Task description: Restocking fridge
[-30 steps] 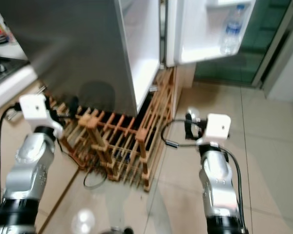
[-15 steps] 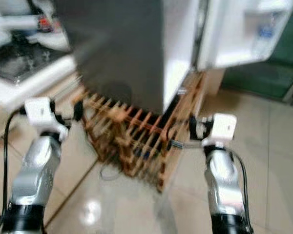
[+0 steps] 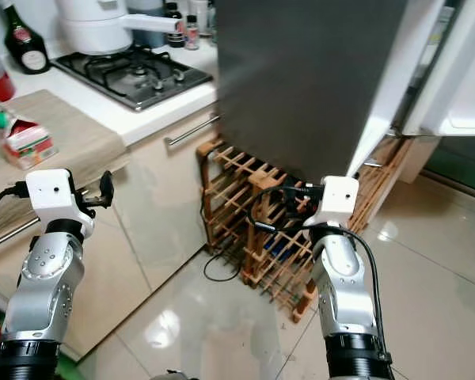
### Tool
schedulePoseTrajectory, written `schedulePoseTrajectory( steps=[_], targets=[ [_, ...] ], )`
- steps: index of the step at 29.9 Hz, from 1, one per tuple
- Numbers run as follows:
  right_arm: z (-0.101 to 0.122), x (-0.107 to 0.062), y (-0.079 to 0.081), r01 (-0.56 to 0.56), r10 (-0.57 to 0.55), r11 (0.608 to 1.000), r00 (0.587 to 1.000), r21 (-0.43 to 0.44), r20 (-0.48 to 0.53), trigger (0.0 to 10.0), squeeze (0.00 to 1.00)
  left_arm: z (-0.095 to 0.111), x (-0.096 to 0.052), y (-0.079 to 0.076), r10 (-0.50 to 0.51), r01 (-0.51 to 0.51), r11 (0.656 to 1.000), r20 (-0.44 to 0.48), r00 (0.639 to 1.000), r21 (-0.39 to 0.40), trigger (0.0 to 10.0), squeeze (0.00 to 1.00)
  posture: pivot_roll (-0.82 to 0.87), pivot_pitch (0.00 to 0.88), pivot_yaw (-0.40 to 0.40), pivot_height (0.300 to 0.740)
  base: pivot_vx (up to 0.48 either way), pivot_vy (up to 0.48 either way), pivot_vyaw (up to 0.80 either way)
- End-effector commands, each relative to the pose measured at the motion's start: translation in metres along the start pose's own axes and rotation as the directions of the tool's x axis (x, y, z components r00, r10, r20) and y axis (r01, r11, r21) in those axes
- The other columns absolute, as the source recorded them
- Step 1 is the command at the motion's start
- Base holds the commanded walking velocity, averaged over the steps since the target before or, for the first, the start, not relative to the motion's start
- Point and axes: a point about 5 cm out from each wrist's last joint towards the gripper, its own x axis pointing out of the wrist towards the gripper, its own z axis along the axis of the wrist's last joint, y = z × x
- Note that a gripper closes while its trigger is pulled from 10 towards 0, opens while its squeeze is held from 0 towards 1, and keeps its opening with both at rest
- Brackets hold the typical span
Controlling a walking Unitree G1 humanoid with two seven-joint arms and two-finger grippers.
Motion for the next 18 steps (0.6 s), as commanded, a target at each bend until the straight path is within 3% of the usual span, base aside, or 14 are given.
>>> schedulePoseTrajectory(
  steps=[1,6,11,15,18],
  targets=[
    [0.003,0.002,-0.001,-0.002,0.002,1.000,1.000,0.001,0.012,10.0,0.12,0.005,0.000,0.001,0.013,-0.013,1.000,0.022,1.000,0.002,10.0,0.00,-0.06,0.000,0.038,0.740,0.000,-0.472,0.44],
    [0.005,0.005,-0.001,-0.006,0.006,1.000,1.000,-0.004,0.014,10.0,0.12,0.012,-0.003,-0.004,0.033,-0.037,0.996,0.053,0.998,0.078,10.0,0.00,-0.06,0.000,0.041,0.740,0.000,-0.477,0.44],
    [0.003,0.004,-0.001,-0.011,0.011,1.000,1.000,-0.010,0.001,10.0,0.12,0.014,-0.005,-0.010,0.035,-0.037,0.998,0.042,0.998,0.041,10.0,0.00,-0.06,0.000,0.032,0.740,0.000,-0.480,0.44],
    [0.000,0.005,0.002,-0.031,0.031,0.999,0.999,-0.009,-0.013,10.0,0.12,0.023,-0.001,-0.020,0.022,-0.028,0.996,0.080,0.997,0.083,10.0,0.00,-0.05,0.000,0.031,0.740,0.000,-0.480,0.44],
    [0.000,0.006,0.004,-0.036,0.036,0.999,0.999,-0.009,-0.013,10.0,0.13,0.025,0.001,-0.023,0.007,-0.012,0.998,0.087,0.996,0.064,10.0,0.00,-0.05,0.000,0.032,0.740,0.000,-0.480,0.44]
  ],
)
